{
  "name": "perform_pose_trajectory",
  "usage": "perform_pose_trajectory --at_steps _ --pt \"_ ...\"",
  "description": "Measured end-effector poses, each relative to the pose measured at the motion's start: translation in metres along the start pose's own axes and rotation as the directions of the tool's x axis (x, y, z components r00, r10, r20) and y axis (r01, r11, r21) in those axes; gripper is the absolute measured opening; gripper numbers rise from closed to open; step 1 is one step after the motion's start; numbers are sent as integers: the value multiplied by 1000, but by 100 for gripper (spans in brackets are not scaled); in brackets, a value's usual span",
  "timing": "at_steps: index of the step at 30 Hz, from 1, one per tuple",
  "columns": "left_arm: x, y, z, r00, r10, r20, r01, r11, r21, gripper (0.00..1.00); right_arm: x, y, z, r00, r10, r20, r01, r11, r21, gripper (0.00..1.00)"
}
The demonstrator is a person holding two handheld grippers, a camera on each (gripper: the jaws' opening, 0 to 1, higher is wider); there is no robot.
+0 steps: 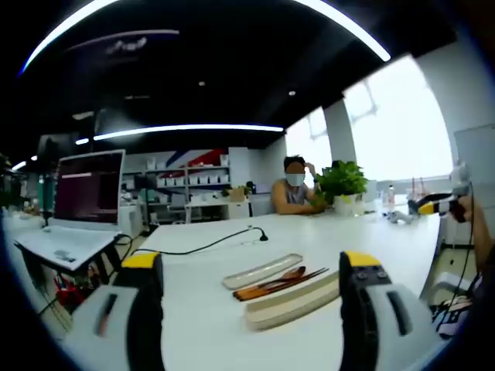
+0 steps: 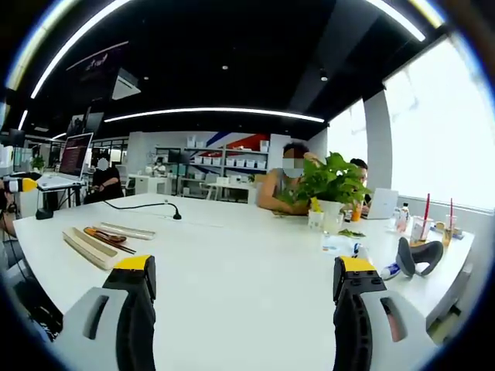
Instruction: Arrange the utensils inside the cutlery case until each visible utensil rests in its matching compartment.
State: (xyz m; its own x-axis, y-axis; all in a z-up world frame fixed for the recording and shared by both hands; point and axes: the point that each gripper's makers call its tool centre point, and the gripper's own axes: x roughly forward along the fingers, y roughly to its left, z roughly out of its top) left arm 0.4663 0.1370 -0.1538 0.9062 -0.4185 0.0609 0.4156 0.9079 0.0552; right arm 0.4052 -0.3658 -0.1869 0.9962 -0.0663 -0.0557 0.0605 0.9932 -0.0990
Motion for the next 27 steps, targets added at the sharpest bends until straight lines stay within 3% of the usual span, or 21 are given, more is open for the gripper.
perform_pose_trajectory --at_steps 27 --pt "1 0 0 1000 0 -1 0 1000 4 100 0 -1 0 1000 2 -2 -2 1000 -2 99"
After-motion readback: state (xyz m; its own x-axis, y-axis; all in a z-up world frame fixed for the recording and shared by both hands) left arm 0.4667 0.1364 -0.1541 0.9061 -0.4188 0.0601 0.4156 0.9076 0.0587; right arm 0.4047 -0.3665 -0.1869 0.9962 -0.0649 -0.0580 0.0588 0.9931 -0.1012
